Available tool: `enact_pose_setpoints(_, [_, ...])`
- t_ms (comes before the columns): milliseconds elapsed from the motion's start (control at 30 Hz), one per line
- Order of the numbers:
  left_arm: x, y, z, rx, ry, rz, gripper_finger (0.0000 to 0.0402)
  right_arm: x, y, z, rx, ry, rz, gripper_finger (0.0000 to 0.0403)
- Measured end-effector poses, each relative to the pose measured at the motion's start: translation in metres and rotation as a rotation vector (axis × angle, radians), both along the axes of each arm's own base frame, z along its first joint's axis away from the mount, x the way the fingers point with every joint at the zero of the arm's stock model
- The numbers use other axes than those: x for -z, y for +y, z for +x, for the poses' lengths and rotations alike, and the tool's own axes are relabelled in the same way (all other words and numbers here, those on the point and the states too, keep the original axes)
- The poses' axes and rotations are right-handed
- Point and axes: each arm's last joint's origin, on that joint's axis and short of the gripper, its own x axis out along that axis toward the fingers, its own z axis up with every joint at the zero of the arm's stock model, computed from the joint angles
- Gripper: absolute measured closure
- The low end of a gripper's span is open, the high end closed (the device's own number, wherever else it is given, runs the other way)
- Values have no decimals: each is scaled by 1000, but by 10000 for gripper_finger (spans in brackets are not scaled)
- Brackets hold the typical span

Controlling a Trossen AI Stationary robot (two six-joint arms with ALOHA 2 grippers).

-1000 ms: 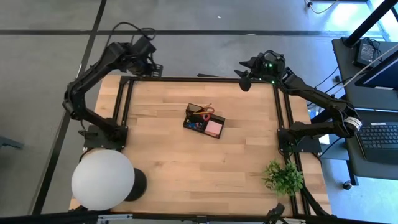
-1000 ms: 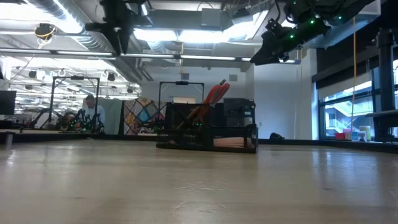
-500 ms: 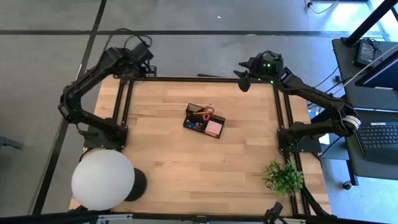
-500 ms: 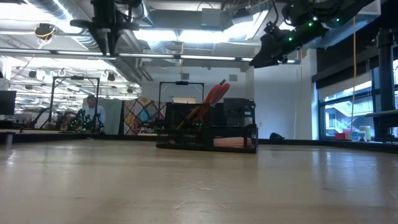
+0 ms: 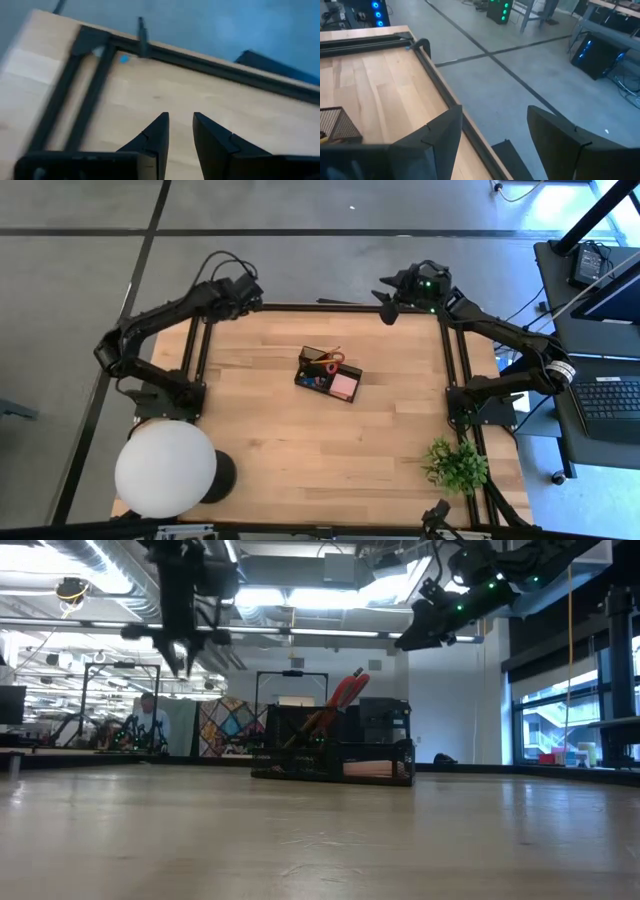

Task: Pick and place office supplies into organizer
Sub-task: Put the blue binder clip into the desk organizer

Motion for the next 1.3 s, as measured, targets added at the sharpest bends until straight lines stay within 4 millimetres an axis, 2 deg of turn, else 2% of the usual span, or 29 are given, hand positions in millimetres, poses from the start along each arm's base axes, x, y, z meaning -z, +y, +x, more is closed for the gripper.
enact_pose_setpoints(100, [16,1,12,15,-78,76,320,-1,0,0,0,-8,-8,175])
enact_pose_setpoints(167, [21,-1,24,32,-96,208,320,-1,0,0,0,-9,-10,175])
enact_pose_setpoints(267, [26,-5,39,21,-59,404,320,-1,0,0,0,-9,-10,175])
enact_pose_setpoints(400, [33,-5,41,-71,48,508,320,-2,-1,0,3,-13,-14,175])
enact_pose_setpoints(600, [55,4,29,-210,144,459,320,-6,-2,0,6,-44,-44,175])
enact_pose_setpoints(900, [104,27,31,-333,233,391,320,-12,-3,1,13,-105,-70,175])
enact_pose_setpoints(1100, [134,42,17,-449,315,319,320,-12,-3,1,14,-105,-64,175])
enact_pose_setpoints(1300, [148,51,1,-570,329,244,320,-11,-3,1,19,-116,-47,175])
